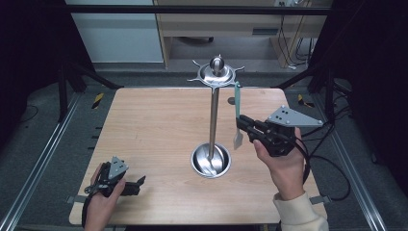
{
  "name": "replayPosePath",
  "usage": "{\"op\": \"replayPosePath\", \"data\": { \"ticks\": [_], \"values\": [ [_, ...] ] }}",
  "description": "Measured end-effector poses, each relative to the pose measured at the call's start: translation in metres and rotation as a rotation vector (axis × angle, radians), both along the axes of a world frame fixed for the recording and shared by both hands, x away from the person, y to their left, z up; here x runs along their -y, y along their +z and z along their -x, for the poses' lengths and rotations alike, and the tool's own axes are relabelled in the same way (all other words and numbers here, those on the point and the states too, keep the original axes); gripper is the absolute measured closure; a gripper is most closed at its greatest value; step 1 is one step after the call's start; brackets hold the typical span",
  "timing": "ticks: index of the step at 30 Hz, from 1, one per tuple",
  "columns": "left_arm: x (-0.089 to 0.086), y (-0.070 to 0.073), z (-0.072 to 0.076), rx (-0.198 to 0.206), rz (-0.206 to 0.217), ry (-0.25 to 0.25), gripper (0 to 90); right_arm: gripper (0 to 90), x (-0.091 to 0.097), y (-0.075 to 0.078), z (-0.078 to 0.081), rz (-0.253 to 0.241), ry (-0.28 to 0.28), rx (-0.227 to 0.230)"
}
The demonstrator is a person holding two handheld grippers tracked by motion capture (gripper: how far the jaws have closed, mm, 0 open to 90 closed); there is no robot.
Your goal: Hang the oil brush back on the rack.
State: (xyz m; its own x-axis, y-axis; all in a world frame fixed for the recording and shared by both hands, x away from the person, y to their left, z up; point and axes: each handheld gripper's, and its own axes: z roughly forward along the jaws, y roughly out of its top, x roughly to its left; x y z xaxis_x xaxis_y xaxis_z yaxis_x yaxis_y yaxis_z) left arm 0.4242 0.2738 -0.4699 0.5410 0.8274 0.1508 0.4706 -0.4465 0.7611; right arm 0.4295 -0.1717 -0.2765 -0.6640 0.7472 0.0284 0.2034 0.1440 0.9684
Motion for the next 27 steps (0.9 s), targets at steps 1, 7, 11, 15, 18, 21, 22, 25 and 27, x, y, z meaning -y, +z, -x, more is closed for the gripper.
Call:
{"op": "replayPosePath", "data": {
  "ticks": [1,7,11,15,18,21,22,25,27],
  "values": [
    [0.0000,0.0000,0.0000,0.000,0.001,0.000,3.1,81.9,-0.0002,-0.0001,-0.0001,0.002,0.002,-0.001],
    [-0.0001,0.0000,0.0000,-0.001,0.000,0.001,3.1,81.9,-0.0007,0.0000,-0.0003,-0.003,0.002,-0.003],
    [0.0002,-0.0001,0.0001,-0.001,0.000,0.000,3.1,81.8,-0.0010,-0.0002,-0.0010,-0.005,0.003,-0.003],
    [0.0003,-0.0003,0.0000,-0.002,-0.001,-0.001,3.1,81.7,-0.0018,-0.0009,-0.0020,-0.014,0.002,-0.007],
    [0.0003,-0.0003,0.0000,-0.001,0.000,-0.001,3.1,81.6,-0.0027,-0.0011,-0.0031,-0.014,0.002,-0.006],
    [0.0002,-0.0003,0.0001,-0.002,0.000,0.000,3.1,81.6,-0.0036,-0.0009,-0.0038,-0.012,0.004,-0.005],
    [0.0003,-0.0004,0.0001,-0.002,0.001,0.000,3.1,81.6,-0.0041,-0.0009,-0.0040,-0.014,0.004,-0.007],
    [0.0005,-0.0005,0.0000,-0.001,0.000,-0.001,3.1,81.6,-0.0048,-0.0007,-0.0045,-0.013,0.007,-0.008],
    [0.0006,-0.0006,-0.0001,-0.001,0.000,-0.001,3.1,81.5,-0.0050,-0.0003,-0.0046,-0.012,0.007,-0.009]
  ]
}}
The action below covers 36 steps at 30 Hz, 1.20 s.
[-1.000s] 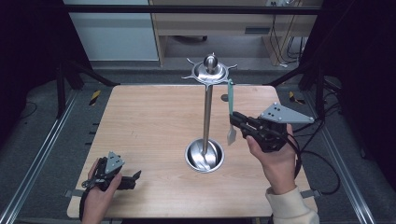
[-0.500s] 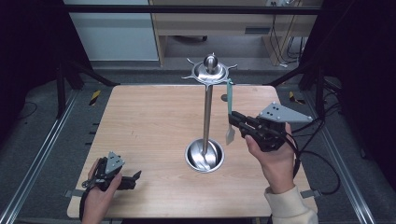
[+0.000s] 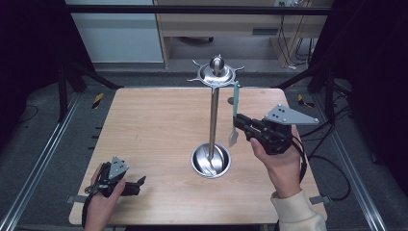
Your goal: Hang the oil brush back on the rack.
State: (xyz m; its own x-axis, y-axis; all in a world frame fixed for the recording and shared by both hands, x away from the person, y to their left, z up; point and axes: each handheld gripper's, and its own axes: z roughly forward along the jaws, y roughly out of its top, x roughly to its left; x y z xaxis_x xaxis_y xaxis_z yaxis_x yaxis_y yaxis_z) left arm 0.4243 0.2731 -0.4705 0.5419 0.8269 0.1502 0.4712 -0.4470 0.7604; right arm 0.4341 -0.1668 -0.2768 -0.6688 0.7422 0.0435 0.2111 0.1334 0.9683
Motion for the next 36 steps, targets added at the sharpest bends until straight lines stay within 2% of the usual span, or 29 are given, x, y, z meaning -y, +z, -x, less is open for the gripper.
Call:
{"op": "replayPosePath", "data": {
  "ticks": [7,14,20,26,36],
  "values": [
    [0.000,0.000,0.000,0.000,0.001,0.001,3.1,81.5,0.002,0.002,0.000,0.021,0.005,-0.002],
    [0.000,0.000,0.000,-0.001,0.002,0.001,3.1,80.5,0.006,0.012,0.003,0.038,-0.003,0.006],
    [0.000,0.000,0.000,-0.001,0.003,0.002,3.1,77.9,0.011,0.021,0.006,0.085,-0.030,0.006],
    [0.000,0.000,0.000,0.000,0.004,0.003,3.1,65.0,0.020,0.027,0.009,0.124,-0.079,-0.003],
    [0.000,0.000,0.000,0.001,0.001,0.001,3.1,38.4,0.033,0.028,0.006,0.138,-0.164,-0.011]
  ]
}}
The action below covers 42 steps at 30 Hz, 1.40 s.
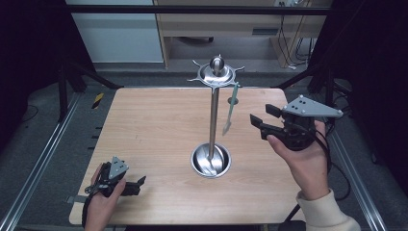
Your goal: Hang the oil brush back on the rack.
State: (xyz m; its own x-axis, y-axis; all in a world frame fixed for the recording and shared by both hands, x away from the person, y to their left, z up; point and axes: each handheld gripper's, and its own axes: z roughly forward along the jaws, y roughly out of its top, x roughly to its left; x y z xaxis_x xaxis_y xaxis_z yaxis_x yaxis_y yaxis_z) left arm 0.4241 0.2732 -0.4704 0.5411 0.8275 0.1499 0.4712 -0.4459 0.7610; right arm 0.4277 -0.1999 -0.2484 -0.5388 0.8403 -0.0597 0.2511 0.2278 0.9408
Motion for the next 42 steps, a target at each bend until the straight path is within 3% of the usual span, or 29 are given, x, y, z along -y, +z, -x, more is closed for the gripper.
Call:
{"op": "replayPosePath", "data": {
  "ticks": [11,17,24,42],
  "values": [
    [0.000,0.000,0.000,-0.002,0.000,0.002,3.1,16.3,0.015,-0.007,-0.006,0.055,-0.070,0.002],
    [0.000,0.000,0.000,0.000,0.004,0.001,3.1,7.9,0.023,-0.023,-0.008,0.065,-0.031,-0.034],
    [-0.001,0.000,0.000,-0.002,-0.001,0.002,3.1,7.5,0.029,-0.046,-0.007,0.094,-0.019,-0.074],
    [0.000,0.000,0.000,-0.002,-0.003,0.001,3.1,8.8,0.039,-0.109,-0.009,0.117,-0.069,-0.191]
  ]
}}
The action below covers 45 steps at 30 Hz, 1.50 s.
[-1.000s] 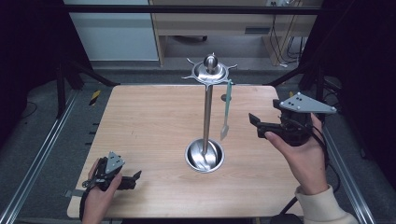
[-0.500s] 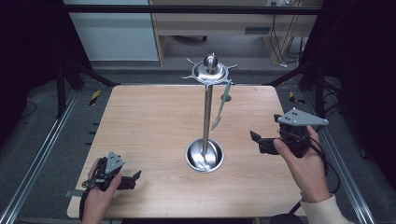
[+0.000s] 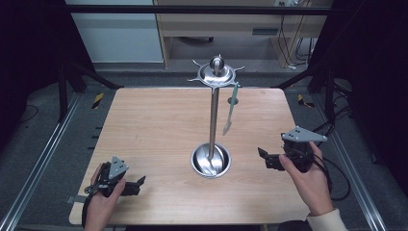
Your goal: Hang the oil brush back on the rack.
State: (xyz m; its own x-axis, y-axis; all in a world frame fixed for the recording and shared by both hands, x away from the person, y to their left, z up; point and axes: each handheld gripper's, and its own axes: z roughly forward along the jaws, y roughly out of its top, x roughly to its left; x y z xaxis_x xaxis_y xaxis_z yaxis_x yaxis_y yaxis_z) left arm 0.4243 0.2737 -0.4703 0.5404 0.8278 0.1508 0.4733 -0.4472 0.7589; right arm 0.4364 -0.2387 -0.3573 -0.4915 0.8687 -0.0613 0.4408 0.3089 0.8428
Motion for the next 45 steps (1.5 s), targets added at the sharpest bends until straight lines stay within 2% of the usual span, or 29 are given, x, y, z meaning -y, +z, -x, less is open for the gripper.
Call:
{"op": "replayPosePath", "data": {
  "ticks": [12,25,29,35,45],
  "values": [
    [0.001,-0.001,0.000,-0.004,-0.003,-0.002,3.1,10.2,0.001,-0.037,-0.014,-0.007,-0.018,-0.074],
    [0.001,-0.001,0.000,-0.004,-0.004,-0.002,3.1,11.3,0.003,-0.069,-0.033,-0.002,-0.036,-0.154],
    [0.001,-0.001,0.000,-0.004,-0.004,-0.002,3.1,12.1,0.002,-0.078,-0.039,0.001,-0.022,-0.172],
    [0.001,-0.001,0.000,-0.006,-0.003,-0.003,3.1,12.1,-0.003,-0.087,-0.049,0.008,-0.023,-0.194],
    [0.001,-0.001,0.000,-0.007,-0.003,-0.004,3.1,12.2,-0.017,-0.097,-0.065,0.017,-0.031,-0.198]
  ]
}}
